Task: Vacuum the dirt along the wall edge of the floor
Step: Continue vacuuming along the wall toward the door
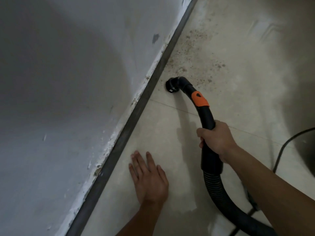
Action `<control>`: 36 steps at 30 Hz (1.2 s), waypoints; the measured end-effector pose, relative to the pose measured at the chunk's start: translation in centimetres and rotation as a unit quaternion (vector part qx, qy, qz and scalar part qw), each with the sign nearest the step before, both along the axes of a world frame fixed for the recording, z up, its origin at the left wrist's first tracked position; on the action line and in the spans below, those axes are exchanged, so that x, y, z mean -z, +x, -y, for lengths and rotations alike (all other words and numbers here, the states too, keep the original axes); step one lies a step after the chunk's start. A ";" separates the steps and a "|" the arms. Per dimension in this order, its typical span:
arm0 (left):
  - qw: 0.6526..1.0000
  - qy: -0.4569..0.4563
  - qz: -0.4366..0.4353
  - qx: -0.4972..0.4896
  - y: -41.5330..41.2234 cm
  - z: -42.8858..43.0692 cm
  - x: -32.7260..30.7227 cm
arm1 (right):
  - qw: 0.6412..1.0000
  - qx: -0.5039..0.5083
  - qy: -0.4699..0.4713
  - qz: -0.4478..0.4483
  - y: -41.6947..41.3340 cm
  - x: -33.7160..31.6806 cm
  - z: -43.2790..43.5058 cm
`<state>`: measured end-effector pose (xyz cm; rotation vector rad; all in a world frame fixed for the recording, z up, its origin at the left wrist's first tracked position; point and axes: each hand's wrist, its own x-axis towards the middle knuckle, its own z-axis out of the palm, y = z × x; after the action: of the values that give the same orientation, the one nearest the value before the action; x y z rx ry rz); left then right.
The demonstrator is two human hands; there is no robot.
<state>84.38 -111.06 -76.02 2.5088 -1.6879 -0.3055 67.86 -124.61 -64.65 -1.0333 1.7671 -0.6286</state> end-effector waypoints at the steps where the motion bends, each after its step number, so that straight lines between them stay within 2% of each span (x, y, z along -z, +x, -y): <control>1: 1.000 0.000 0.002 0.000 0.0 0.0 0.0 | 1.000 -0.010 -0.001 0.000 0.7 0.1 0.5; 6: 1.000 0.002 0.002 0.001 0.0 0.0 0.0 | 0.999 -0.034 -0.003 0.009 3.1 0.1 1.8; 11: 1.000 0.002 0.004 0.004 0.0 -0.1 -0.1 | 0.999 -0.050 0.014 0.008 0.4 -0.2 -1.9; 19: 1.000 -0.010 -0.001 0.000 -0.1 -0.1 -0.5 | 0.990 0.123 0.016 -0.064 -10.9 -0.2 -10.2; 24: 1.000 -0.019 0.006 0.001 -0.1 -0.2 -0.6 | 0.982 0.183 0.015 -0.037 -12.9 -1.0 -8.0; 31: 1.000 -0.019 0.017 0.003 0.0 -0.2 -0.1 | 0.990 0.142 0.005 0.009 -8.9 0.1 -2.0; 36: 1.000 -0.018 0.014 -0.002 -0.1 -0.1 0.0 | 0.996 0.080 -0.011 -0.023 -5.9 0.6 0.1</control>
<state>84.32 -110.92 -75.98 2.5017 -1.6820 -0.2387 61.93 -124.74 -65.29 -0.9336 1.9006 -0.7292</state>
